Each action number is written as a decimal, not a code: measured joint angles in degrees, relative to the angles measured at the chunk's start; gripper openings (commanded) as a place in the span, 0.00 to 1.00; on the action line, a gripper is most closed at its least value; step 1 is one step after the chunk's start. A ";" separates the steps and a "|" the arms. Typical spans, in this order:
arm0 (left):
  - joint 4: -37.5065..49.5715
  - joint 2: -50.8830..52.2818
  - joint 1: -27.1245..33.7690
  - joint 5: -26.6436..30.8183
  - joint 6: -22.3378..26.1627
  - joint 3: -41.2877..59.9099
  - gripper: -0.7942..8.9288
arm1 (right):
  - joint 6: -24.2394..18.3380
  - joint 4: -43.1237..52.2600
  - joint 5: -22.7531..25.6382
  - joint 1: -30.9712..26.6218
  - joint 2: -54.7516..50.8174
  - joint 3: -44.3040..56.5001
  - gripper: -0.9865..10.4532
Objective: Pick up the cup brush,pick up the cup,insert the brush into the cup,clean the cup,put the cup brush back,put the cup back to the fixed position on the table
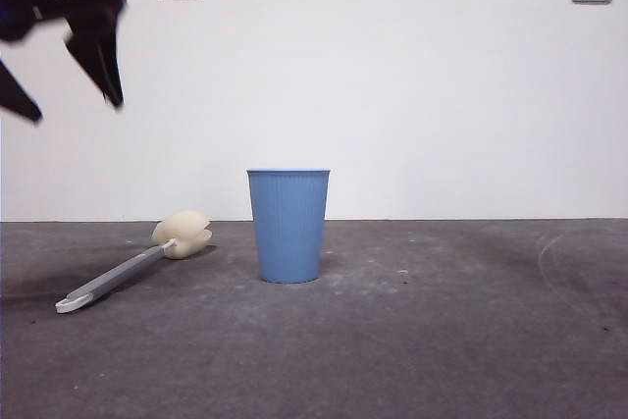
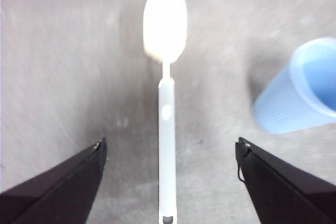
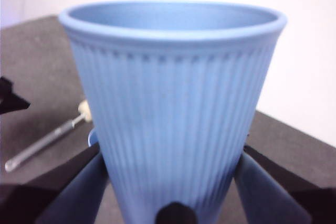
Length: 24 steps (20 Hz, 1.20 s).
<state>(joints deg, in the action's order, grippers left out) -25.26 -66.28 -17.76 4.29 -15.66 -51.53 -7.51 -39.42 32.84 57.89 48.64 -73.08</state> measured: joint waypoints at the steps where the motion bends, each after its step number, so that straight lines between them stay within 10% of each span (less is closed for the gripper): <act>1: -0.57 2.82 0.00 -0.42 0.72 0.00 0.51 | -0.02 2.69 0.00 0.00 -0.20 1.25 0.07; 11: -13.84 26.38 -0.20 -7.91 1.73 0.00 0.51 | -0.07 37.70 -1.62 -4.15 -0.72 29.59 0.07; 24: -19.80 33.20 -0.26 -10.54 1.99 0.00 0.51 | 4.11 70.82 -20.55 -26.60 16.72 49.90 0.07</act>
<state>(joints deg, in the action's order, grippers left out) -45.06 -33.08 -18.02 -6.24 -13.67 -51.53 -3.40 31.40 12.29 31.29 65.36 -23.18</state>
